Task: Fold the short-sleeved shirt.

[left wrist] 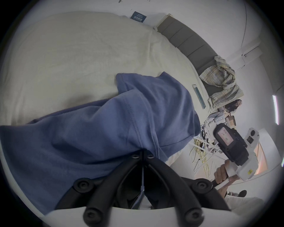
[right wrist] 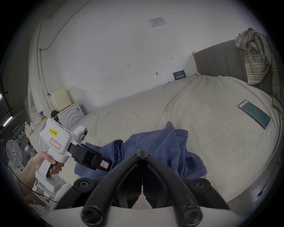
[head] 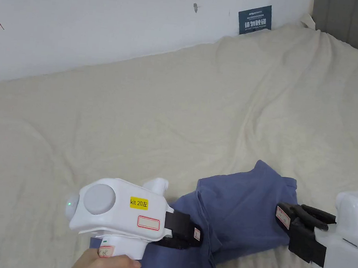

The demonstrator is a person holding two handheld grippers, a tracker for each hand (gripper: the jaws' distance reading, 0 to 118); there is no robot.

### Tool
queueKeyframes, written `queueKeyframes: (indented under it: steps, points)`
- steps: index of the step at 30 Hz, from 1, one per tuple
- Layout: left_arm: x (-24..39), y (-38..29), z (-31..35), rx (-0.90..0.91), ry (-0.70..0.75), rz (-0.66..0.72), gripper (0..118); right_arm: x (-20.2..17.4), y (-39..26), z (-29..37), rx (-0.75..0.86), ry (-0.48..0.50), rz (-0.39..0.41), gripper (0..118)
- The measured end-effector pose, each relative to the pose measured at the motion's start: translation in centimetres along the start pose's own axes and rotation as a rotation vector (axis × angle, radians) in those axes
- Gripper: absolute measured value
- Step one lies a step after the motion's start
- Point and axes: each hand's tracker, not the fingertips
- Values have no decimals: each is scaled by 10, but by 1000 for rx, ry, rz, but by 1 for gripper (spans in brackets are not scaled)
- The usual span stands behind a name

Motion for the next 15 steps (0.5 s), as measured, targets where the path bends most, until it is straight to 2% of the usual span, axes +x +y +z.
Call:
queueKeyframes:
  steps: [4, 8, 12, 15]
  points:
    - [-2, -2, 25, 43, -24, -14, 2, -2, 1, -2, 1, 1, -18, 0]
    - [-23, -11, 66, 110, -18, -4, 2, -14, 3, -2, -4, 14, 18, 0]
    - [-72, -32, 115, 230, -91, 142, 2, -29, 5, -6, -12, 11, 78, 0]
    - [-119, -52, 143, 288, -197, 293, 2, -39, 6, -12, -18, 24, 82, 0]
